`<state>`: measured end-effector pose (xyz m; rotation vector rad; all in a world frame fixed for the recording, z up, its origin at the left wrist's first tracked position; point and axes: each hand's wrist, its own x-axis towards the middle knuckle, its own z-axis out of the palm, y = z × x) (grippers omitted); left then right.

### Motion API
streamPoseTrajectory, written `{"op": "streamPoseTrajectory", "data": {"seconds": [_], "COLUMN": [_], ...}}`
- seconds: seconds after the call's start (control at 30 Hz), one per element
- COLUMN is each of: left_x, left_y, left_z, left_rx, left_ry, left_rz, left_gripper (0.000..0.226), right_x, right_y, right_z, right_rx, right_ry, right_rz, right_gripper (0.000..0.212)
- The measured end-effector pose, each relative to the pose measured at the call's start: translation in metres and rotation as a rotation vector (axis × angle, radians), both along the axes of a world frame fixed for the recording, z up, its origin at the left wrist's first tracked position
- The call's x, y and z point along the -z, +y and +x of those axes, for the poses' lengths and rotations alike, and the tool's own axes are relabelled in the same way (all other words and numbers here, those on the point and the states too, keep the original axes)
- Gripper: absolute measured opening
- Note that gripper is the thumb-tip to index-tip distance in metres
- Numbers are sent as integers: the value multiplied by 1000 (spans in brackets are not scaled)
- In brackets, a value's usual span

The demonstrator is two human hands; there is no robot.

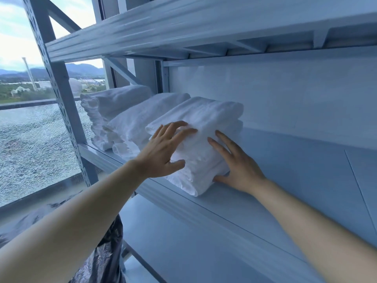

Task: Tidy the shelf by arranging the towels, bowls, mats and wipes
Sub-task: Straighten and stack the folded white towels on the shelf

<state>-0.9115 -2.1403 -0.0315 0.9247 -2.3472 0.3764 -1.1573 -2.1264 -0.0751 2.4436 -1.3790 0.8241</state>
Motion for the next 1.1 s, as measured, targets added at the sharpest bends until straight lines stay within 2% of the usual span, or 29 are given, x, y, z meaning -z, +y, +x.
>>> {"op": "streamPoseTrajectory", "data": {"seconds": [0.17, 0.43, 0.67, 1.1], "left_x": [5, 4, 9, 7], "left_y": [-2, -3, -9, -9], "left_z": [-18, -13, -6, -18], "left_rx": [-107, -141, -149, -172], "left_ry": [46, 112, -64, -37], "left_rz": [-16, 4, -11, -79], "left_gripper": [84, 78, 100, 88], "right_x": [1, 14, 11, 15], "right_y": [-1, -15, -14, -6], "right_z": [1, 22, 15, 16], "right_rx": [6, -102, -107, 24], "right_ry": [-34, -133, -127, -120], "right_rz": [30, -13, -27, -2], "right_gripper": [113, 105, 100, 97]}}
